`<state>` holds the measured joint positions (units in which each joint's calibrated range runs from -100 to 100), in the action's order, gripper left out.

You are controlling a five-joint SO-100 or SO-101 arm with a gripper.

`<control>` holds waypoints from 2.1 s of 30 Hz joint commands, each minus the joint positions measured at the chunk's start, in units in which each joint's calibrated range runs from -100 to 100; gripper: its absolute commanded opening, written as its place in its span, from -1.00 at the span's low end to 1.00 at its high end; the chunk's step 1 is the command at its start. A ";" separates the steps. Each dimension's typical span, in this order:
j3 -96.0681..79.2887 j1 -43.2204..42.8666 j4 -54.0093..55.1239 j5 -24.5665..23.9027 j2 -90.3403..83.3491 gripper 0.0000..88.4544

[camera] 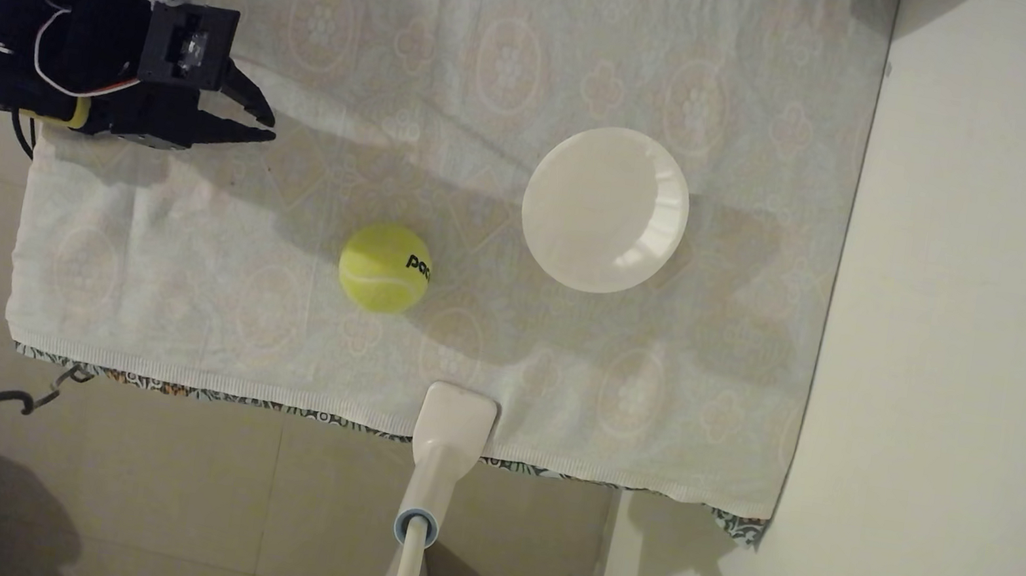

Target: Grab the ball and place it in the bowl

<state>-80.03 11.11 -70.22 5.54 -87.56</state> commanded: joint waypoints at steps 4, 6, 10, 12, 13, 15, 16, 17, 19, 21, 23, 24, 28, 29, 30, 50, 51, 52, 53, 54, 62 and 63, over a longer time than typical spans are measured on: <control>9.92 2.21 -1.11 0.39 4.38 -1.00; 11.47 2.33 -0.95 0.39 5.35 -1.00; 14.83 0.89 -0.05 -0.20 9.29 -1.00; 16.92 0.12 0.61 -0.54 11.38 -1.00; 18.01 0.01 0.86 -0.68 12.35 -1.00; 21.28 -0.32 1.60 -0.98 15.97 -1.00; 22.46 -0.32 2.17 -1.07 17.58 -1.00; 23.55 -0.10 2.83 -1.17 19.19 -1.00; 26.10 0.78 4.14 -1.17 22.89 -1.00; 27.46 1.11 4.64 -1.17 24.74 -1.00; 28.37 1.55 5.05 -1.07 25.63 -1.00; 29.10 1.77 5.13 -1.07 26.03 -1.00; 31.37 2.21 4.96 -1.12 27.72 -1.00; 31.73 2.33 4.96 -1.07 27.96 -1.00; 31.91 2.44 4.96 -0.98 28.20 -1.00; 37.27 10.14 9.98 0.44 38.42 -1.00; 37.55 10.14 10.14 0.44 38.50 -1.00; 38.09 10.14 10.14 0.44 38.75 -1.00; 38.36 10.03 10.14 0.39 38.83 -1.00; 38.64 9.81 10.06 0.39 38.83 -1.00; 43.82 10.70 9.98 0.73 43.90 -1.00; 44.36 10.81 9.98 0.83 44.46 -1.00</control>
<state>-41.53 20.73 -62.02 5.84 -45.00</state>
